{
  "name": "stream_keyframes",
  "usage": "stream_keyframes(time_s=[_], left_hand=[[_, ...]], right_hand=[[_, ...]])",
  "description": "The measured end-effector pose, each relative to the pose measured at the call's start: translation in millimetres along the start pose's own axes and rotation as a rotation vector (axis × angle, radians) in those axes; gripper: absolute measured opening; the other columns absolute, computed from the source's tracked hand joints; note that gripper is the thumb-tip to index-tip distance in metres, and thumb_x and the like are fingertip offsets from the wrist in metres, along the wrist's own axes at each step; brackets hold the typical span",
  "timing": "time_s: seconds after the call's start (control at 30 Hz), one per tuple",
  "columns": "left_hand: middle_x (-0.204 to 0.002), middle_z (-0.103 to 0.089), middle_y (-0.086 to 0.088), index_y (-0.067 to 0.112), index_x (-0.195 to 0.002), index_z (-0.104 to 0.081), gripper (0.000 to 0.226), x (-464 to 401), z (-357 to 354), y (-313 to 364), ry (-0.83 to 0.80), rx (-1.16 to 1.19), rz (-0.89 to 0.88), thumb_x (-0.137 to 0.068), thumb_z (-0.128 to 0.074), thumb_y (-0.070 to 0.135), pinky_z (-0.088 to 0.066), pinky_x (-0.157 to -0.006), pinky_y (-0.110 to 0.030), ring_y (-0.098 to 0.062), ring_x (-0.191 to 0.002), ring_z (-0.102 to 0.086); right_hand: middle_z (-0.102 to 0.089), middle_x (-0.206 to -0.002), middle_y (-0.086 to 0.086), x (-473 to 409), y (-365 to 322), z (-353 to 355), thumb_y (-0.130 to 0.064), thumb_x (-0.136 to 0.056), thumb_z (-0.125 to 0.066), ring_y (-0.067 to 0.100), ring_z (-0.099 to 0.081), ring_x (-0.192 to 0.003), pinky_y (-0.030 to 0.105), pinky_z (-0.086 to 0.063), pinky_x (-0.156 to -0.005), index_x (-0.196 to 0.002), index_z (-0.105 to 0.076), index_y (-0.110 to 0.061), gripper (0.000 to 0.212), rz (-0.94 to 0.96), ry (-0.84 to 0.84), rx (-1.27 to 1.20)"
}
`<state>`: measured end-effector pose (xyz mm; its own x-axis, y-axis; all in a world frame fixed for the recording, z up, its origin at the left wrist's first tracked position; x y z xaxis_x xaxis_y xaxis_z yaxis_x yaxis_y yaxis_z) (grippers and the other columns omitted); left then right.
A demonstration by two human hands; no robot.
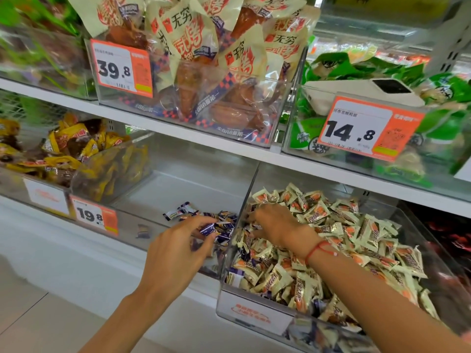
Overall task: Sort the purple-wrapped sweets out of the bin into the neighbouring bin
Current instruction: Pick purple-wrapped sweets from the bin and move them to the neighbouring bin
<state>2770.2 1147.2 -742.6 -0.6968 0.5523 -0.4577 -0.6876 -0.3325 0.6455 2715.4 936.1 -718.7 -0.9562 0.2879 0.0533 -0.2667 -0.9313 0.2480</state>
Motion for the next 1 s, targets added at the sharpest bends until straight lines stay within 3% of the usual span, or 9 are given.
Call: stream_keyframes(time_s=[0.17,0.33,0.43,0.5,0.63,0.77,0.87,0.93,1.0], left_hand=[[-0.081,-0.064,0.026,0.040,-0.105,-0.066,0.027,1,7,-2,0.011,0.008,0.000,-0.081,-0.073,0.030,-0.039,-0.050,-0.003,0.018,-0.070,-0.056],[-0.086,-0.064,0.027,0.041,-0.103,-0.065,0.025,-1,12,1,0.045,0.039,-0.018,-0.082,-0.072,0.031,-0.052,-0.062,-0.020,0.005,-0.072,-0.060],[-0.089,-0.066,0.024,0.039,-0.104,-0.066,0.025,1,14,5,0.052,0.031,-0.050,-0.082,-0.072,0.031,-0.044,-0.061,-0.010,0.007,-0.072,-0.056],[-0.089,-0.064,0.026,0.038,-0.104,-0.067,0.025,1,14,7,0.048,0.018,-0.062,-0.081,-0.073,0.030,-0.037,-0.061,-0.003,0.010,-0.070,-0.053],[-0.088,-0.066,0.026,0.038,-0.104,-0.067,0.025,2,14,7,0.029,-0.004,-0.072,-0.080,-0.073,0.032,-0.034,-0.058,-0.001,0.015,-0.064,-0.052],[-0.078,-0.058,0.033,0.041,-0.103,-0.065,0.022,3,14,5,0.002,-0.005,-0.058,-0.082,-0.070,0.035,-0.035,-0.054,-0.003,0.020,-0.072,-0.054],[-0.081,-0.065,0.025,0.041,-0.103,-0.065,0.021,2,13,5,-0.007,-0.006,-0.055,-0.084,-0.069,0.035,-0.041,-0.057,-0.012,0.010,-0.068,-0.057],[-0.086,-0.067,0.021,0.038,-0.106,-0.065,0.022,2,12,3,-0.013,-0.012,-0.063,-0.085,-0.068,0.034,-0.042,-0.059,-0.014,0.006,-0.070,-0.058],[-0.090,-0.067,0.021,0.036,-0.109,-0.065,0.024,2,11,2,-0.015,-0.018,-0.078,-0.086,-0.068,0.032,-0.039,-0.060,-0.009,0.005,-0.071,-0.056]], right_hand=[[-0.060,-0.125,0.002,13,10,8,-0.023,-0.092,-0.062,0.020,-0.053,-0.115,0.033,-0.040,-0.097,-0.121,-0.065,-0.022,0.030,0.147,-0.034,-0.201],[-0.067,-0.107,-0.016,44,31,6,-0.017,-0.089,-0.066,-0.002,-0.062,-0.098,0.023,-0.048,-0.095,-0.101,-0.072,-0.026,0.016,0.074,0.106,-0.815],[-0.069,-0.108,-0.012,65,35,11,-0.010,-0.089,-0.063,0.003,-0.067,-0.067,0.017,-0.052,-0.060,-0.098,-0.073,-0.022,0.018,-0.002,0.182,-1.067],[-0.072,-0.107,-0.005,76,37,17,-0.007,-0.090,-0.062,0.008,-0.063,-0.053,0.018,-0.048,-0.048,-0.110,-0.069,-0.022,0.026,-0.034,0.195,-1.147],[-0.071,-0.106,-0.004,95,35,25,-0.006,-0.092,-0.060,0.015,-0.067,-0.057,0.031,-0.059,-0.066,-0.131,-0.054,-0.033,0.048,-0.059,0.190,-0.974],[-0.069,-0.092,-0.008,104,5,30,-0.024,-0.090,-0.063,0.002,-0.063,-0.060,0.024,-0.056,-0.072,-0.119,-0.062,-0.035,0.031,0.027,0.161,-0.842],[-0.054,-0.088,-0.019,93,-20,19,-0.039,-0.086,-0.066,-0.003,-0.052,-0.077,0.014,-0.043,-0.073,-0.125,-0.061,-0.028,0.041,0.148,0.011,-0.585],[-0.039,-0.085,-0.024,84,-30,12,-0.037,-0.088,-0.066,0.002,-0.044,-0.084,0.010,-0.031,-0.067,-0.131,-0.056,-0.022,0.047,0.182,-0.038,-0.485],[-0.040,-0.087,-0.022,80,-29,8,-0.031,-0.088,-0.068,0.005,-0.044,-0.090,0.009,-0.031,-0.067,-0.128,-0.056,-0.018,0.043,0.167,-0.043,-0.529]])
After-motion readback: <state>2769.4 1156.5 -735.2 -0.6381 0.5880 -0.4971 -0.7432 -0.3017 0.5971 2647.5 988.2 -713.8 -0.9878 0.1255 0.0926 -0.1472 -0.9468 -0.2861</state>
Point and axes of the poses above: each hand's wrist, its own x-axis away from the middle knuckle, its own z-axis out of the back of the hand, y = z × x, the point moved 1 cm from there along -x, towards the middle knuckle
